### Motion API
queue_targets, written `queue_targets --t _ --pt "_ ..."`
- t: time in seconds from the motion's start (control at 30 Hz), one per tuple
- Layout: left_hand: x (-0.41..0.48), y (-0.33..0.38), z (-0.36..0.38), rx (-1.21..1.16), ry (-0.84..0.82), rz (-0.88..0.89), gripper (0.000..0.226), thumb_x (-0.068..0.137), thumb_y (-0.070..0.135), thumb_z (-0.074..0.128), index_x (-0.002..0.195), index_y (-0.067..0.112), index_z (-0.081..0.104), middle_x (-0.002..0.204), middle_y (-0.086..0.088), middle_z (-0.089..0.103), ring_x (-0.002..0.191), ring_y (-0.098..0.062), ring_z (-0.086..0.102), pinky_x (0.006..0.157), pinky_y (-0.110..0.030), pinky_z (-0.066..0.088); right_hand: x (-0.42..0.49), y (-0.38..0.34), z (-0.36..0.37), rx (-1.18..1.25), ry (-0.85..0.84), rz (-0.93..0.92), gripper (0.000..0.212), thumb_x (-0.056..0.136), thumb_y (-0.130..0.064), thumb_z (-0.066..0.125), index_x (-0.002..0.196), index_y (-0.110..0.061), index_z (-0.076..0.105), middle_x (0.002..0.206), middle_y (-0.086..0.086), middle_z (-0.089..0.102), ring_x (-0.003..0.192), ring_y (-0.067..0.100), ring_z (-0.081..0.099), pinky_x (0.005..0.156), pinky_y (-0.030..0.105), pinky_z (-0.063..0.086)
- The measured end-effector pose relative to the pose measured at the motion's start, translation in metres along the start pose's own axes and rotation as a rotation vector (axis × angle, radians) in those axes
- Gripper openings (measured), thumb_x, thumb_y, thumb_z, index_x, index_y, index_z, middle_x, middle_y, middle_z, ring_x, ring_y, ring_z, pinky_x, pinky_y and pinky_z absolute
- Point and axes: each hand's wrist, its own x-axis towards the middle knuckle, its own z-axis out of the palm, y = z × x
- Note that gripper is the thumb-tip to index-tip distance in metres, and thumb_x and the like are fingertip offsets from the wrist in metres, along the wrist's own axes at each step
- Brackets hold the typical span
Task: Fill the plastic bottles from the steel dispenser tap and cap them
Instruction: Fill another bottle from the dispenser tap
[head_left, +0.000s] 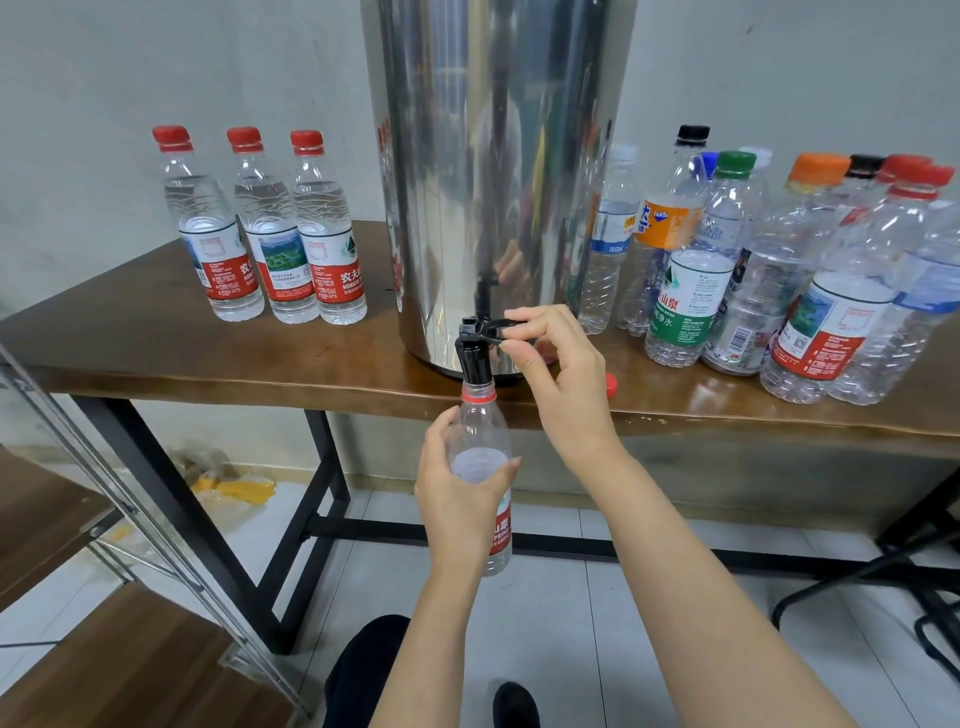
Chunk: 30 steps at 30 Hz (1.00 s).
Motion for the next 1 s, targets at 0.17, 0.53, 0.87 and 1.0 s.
queue_targets --t 0.17,0.53,0.87,1.0 --pt "0.0006 -0.0003 0.0005 0.013 0.002 0.005 0.076 0.069 0.019 0.089 0.127 0.042 0.046 0.122 0.021 0.053 0.116 -0.006 0.050 0.103 -0.036 0.047 0.0004 0.0000 0.0006 0.005 0.001 -0.006 0.020 0.092 -0.034 0.055 0.095 -0.018 0.067 0.109 -0.016 0.061 0.107 0.013 0.059 0.083 0.026 0.047" --pt "0.0006 -0.0047 0.0007 0.004 0.012 0.023 0.077 0.069 0.017 0.089 0.133 0.033 0.049 0.130 0.015 0.055 0.120 -0.007 0.051 0.104 -0.034 0.047 -0.0004 0.0005 0.0002 0.025 -0.001 -0.008 0.008 0.094 -0.021 0.060 0.095 -0.016 0.066 0.109 -0.016 0.060 0.106 0.009 0.059 0.084 0.024 0.048" --pt "0.0005 -0.0079 0.0019 0.032 0.034 0.056 0.077 0.068 0.020 0.090 0.133 0.031 0.051 0.131 0.013 0.055 0.121 -0.007 0.051 0.105 -0.040 0.047 -0.0018 -0.0035 -0.0011 0.036 -0.012 0.005 0.005 0.095 -0.017 0.061 0.095 -0.020 0.064 0.111 -0.011 0.061 0.108 0.008 0.060 0.088 0.030 0.051" --pt "0.0012 -0.0092 0.0014 0.076 0.042 0.093 0.078 0.067 0.021 0.090 0.133 0.032 0.050 0.127 0.013 0.048 0.114 0.001 0.045 0.100 -0.028 0.044 -0.0023 -0.0037 -0.0005 0.024 -0.007 0.013 0.005 0.095 -0.017 0.061 0.096 -0.020 0.064 0.111 -0.012 0.060 0.108 0.006 0.059 0.089 0.029 0.051"
